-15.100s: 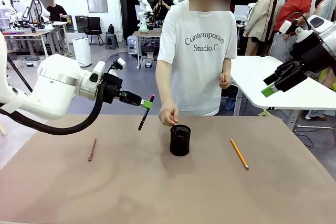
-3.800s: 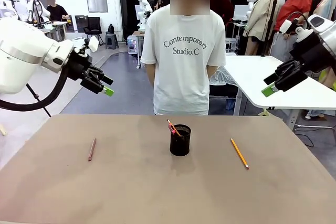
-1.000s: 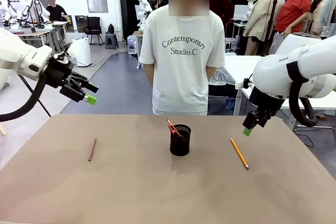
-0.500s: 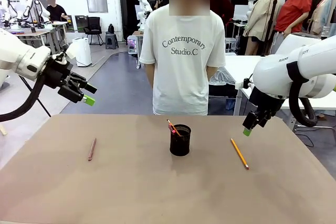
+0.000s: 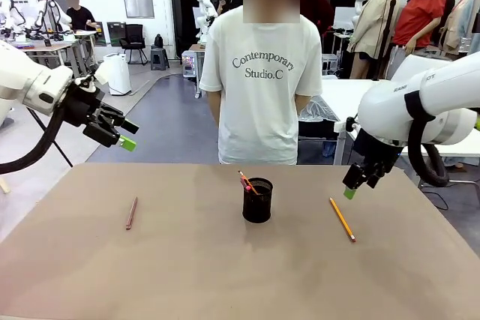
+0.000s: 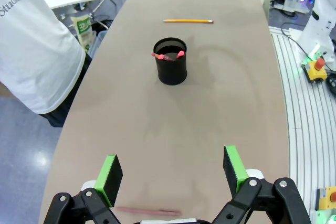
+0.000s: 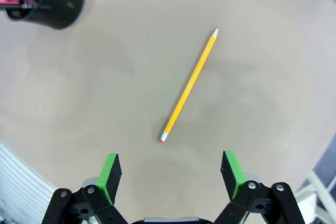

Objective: Place the pens into the pen holder.
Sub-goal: Pick up a writing instrument from the table and place it into the Pen holder.

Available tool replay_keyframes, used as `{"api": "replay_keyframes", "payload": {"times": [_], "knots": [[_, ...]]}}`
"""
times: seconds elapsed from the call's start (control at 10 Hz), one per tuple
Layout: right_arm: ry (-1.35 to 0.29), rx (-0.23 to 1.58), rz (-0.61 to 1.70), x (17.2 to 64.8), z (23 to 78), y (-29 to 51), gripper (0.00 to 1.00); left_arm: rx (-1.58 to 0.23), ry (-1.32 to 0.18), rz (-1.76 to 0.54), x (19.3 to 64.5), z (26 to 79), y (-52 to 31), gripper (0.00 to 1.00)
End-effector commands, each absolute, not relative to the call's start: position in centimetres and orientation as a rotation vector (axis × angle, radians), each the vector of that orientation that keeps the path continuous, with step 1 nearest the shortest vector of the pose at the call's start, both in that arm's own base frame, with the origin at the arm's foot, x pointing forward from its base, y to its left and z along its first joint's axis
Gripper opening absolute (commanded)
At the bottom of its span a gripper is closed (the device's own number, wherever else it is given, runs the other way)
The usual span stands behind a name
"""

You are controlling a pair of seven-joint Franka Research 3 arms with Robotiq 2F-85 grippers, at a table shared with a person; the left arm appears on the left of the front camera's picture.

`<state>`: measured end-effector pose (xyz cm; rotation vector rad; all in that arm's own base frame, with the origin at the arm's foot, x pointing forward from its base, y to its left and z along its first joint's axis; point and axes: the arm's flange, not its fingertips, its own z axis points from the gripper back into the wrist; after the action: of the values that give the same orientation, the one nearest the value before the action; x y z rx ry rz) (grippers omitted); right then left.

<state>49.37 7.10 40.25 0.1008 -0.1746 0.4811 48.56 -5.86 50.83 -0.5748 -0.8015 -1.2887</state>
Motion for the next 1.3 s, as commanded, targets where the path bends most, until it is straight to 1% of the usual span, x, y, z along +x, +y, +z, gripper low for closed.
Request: {"api": "replay_keyframes", "payload": {"times": [0.0, 0.4, 0.5, 0.6, 1.2], "knots": [[-0.170, 0.071, 0.373, 50.6, 37.8, 8.4, 1.00, -0.581, -0.811, -1.281, 48.6, 51.0, -5.9, 1.00], [-0.181, 0.026, 0.284, 51.2, 34.8, 8.5, 1.00, -0.581, -0.811, -1.281, 48.6, 51.0, -5.9, 1.00], [-0.237, 0.126, 0.353, 51.1, 35.0, 8.0, 1.00, -0.581, -0.811, -1.281, 48.6, 51.0, -5.9, 1.00], [-0.159, 0.065, 0.323, 51.0, 34.8, 8.2, 1.00, -0.581, -0.811, -1.281, 48.6, 51.0, -5.9, 1.00], [-0.159, 0.065, 0.323, 51.0, 34.8, 8.2, 1.00, -0.581, -0.811, -1.281, 48.6, 51.0, -5.9, 1.00]]}}
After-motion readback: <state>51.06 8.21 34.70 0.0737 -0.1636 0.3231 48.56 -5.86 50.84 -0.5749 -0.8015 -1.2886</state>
